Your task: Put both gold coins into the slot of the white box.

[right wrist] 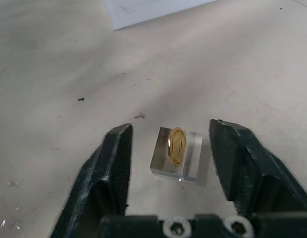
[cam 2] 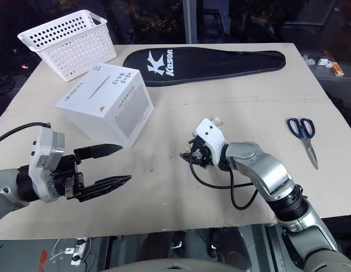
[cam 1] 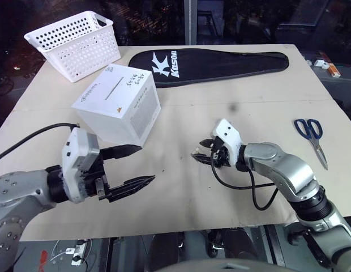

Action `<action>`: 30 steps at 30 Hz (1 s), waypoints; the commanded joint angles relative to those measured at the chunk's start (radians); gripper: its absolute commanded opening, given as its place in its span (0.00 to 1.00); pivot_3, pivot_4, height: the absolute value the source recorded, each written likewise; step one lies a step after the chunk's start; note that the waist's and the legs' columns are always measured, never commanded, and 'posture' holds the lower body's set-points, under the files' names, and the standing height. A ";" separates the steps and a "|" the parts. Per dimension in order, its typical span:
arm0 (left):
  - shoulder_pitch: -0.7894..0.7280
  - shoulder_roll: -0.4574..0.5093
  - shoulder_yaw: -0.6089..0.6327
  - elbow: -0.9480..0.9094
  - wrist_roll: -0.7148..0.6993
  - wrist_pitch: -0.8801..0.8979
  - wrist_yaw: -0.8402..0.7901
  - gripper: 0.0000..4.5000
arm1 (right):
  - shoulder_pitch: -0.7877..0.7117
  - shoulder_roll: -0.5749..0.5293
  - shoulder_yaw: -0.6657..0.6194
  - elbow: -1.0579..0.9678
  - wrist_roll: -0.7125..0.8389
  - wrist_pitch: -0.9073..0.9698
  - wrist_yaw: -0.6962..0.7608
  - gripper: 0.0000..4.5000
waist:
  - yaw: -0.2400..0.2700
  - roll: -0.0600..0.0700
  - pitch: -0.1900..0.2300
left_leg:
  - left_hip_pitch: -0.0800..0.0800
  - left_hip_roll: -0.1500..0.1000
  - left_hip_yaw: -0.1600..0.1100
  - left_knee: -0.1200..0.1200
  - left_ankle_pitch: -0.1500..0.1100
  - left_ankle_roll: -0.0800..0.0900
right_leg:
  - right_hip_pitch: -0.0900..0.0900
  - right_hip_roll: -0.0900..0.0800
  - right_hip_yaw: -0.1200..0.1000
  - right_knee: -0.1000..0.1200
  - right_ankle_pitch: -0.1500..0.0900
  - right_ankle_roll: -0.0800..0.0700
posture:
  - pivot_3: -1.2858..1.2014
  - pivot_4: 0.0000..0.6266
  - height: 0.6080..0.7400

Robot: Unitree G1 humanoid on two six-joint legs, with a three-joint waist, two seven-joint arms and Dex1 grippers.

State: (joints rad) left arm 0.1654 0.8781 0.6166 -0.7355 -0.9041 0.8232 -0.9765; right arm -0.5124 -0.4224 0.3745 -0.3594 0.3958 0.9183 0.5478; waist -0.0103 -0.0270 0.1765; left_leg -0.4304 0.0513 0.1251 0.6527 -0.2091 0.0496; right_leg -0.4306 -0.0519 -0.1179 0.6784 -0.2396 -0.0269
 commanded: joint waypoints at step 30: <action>-0.048 0.022 -0.046 0.020 -0.152 0.006 0.146 1.00 | -0.036 0.013 -0.130 -0.010 0.038 0.032 0.066 0.01 | 0.001 0.000 0.000 | -0.001 0.000 0.000 -0.001 -0.001 -0.001 | -0.001 0.000 0.000 -0.001 0.000 0.000 | 0.52 0.24 0.99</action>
State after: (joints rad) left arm 0.1343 0.9001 0.5744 -0.7188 -1.0124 0.8219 -0.8589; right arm -0.5184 -0.4178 0.3052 -0.3327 0.3922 0.9437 0.5970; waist -0.0091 -0.0267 0.1768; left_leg -0.4312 0.0513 0.1247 0.6518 -0.2103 0.0492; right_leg -0.4315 -0.0518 -0.1182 0.6777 -0.2397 -0.0268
